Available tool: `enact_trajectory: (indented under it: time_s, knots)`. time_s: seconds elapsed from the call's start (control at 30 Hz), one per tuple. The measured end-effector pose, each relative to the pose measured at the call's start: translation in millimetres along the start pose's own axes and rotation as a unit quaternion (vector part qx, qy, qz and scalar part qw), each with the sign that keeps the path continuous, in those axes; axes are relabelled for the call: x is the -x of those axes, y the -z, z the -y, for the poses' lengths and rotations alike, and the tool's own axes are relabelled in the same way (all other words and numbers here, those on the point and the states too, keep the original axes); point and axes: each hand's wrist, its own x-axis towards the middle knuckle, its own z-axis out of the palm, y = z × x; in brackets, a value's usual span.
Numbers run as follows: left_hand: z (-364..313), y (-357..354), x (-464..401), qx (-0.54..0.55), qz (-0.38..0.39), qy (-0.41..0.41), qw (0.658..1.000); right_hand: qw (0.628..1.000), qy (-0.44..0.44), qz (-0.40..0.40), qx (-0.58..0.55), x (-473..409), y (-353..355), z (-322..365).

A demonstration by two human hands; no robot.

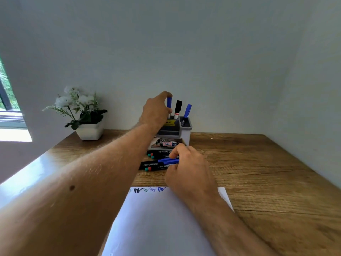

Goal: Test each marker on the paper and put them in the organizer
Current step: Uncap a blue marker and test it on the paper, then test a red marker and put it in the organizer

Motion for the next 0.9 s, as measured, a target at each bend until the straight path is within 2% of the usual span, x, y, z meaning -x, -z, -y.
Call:
enact_trajectory:
  time_s: [0.17, 0.37, 0.47, 0.6, 0.77, 0.9]
  knots:
    - [-6, 10, 10, 0.0, 0.027, 0.005, 1.0, 1.0, -0.007, 0.007, -0.006, 0, 3, 1]
    - [-9, 25, 40, 0.076, -0.08, 0.022, 0.994, 1.0, -0.015, -0.011, 0.024, 0, 8, 0]
    - [-12, 33, 63, 0.102, -0.092, 0.015, 0.99, 0.999, -0.02, -0.02, 0.034, 1, 11, -1]
    - [-13, 44, 90, 0.062, -0.05, -0.007, 0.997, 0.997, -0.033, -0.023, 0.069, 2, 18, -2]
    - [5, 51, 122, -0.091, 0.023, -0.079, 0.992, 0.989, 0.0, -0.01, 0.147, 4, 23, -7]
    - [21, 48, 129, -0.093, 0.055, -0.055, 0.993, 0.985, 0.028, 0.015, 0.168, 5, 18, -9]
